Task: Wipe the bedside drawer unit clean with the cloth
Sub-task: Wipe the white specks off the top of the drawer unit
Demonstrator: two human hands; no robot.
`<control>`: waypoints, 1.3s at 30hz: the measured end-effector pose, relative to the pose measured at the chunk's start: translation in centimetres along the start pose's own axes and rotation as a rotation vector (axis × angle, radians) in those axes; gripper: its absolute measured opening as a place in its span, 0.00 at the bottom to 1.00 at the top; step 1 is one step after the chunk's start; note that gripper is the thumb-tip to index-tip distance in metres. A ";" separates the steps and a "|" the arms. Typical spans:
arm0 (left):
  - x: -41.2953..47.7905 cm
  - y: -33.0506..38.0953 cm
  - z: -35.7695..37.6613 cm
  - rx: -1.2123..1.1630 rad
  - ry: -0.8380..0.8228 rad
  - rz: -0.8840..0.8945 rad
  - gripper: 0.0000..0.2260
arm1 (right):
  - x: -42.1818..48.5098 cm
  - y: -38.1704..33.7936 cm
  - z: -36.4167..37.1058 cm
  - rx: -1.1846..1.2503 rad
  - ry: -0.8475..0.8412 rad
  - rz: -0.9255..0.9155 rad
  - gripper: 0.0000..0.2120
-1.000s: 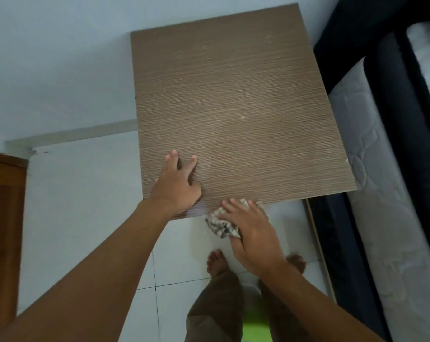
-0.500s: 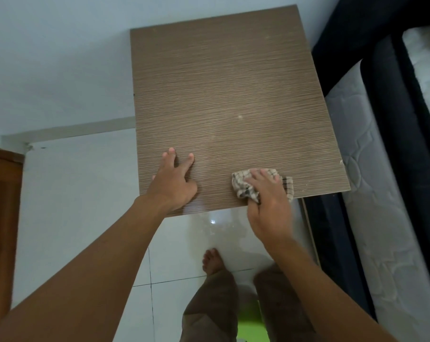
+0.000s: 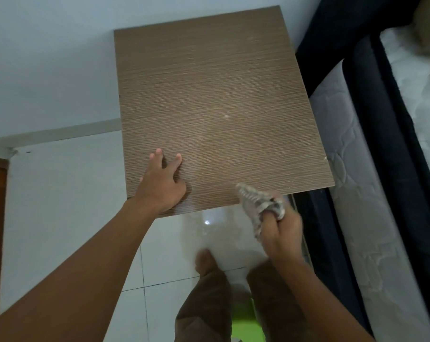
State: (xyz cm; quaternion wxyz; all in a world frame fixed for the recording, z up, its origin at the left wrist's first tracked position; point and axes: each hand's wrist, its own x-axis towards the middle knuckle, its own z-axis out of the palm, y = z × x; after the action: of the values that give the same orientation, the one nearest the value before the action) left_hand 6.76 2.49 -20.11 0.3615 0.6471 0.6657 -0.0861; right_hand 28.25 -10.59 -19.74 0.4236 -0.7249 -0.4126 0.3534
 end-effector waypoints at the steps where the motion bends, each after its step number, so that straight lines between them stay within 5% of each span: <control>1: 0.0 0.0 0.0 -0.003 0.002 -0.003 0.29 | 1.1 -0.4 -0.9 -0.011 0.127 0.013 0.14; 4: -0.1 0.4 0.1 -0.010 0.008 -0.019 0.29 | 4.8 -0.5 -3.6 -0.198 0.438 0.075 0.16; 6: 0.0 0.5 0.2 -0.004 0.012 -0.027 0.28 | 7.2 0.3 -5.0 -0.340 0.472 0.084 0.17; 10: 0.1 0.5 0.2 -0.002 0.019 -0.027 0.28 | 10.3 2.8 -5.7 -0.480 0.221 0.058 0.21; 18: 0.0 0.7 0.2 -0.002 0.016 -0.034 0.28 | 3.2 4.8 -2.2 -0.581 0.029 -0.156 0.24; 24: 0.0 0.6 0.4 0.013 0.026 -0.031 0.28 | -2.4 3.5 1.3 -0.439 -0.194 -0.256 0.25; 29: -0.1 0.5 0.4 0.009 0.040 -0.027 0.28 | -0.4 0.1 0.2 -0.195 0.030 -0.038 0.21; 32: -0.2 0.5 0.3 -0.008 0.034 -0.025 0.28 | 4.1 -1.5 -0.2 -0.261 0.204 -0.019 0.20; 36: -0.6 0.1 -0.7 -0.066 0.061 -0.015 0.24 | 8.9 -1.8 3.3 -0.522 0.016 -0.015 0.20; 39: -1.1 -1.1 -1.4 -0.201 0.226 0.020 0.21 | 9.2 -1.7 7.6 -0.755 -0.153 -0.094 0.26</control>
State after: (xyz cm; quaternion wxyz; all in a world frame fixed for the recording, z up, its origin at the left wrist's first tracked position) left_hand 5.12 2.26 -18.84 0.3482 0.6198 0.7009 0.0580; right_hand 25.00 0.66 -22.63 0.1108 -0.7816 -0.5767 0.2102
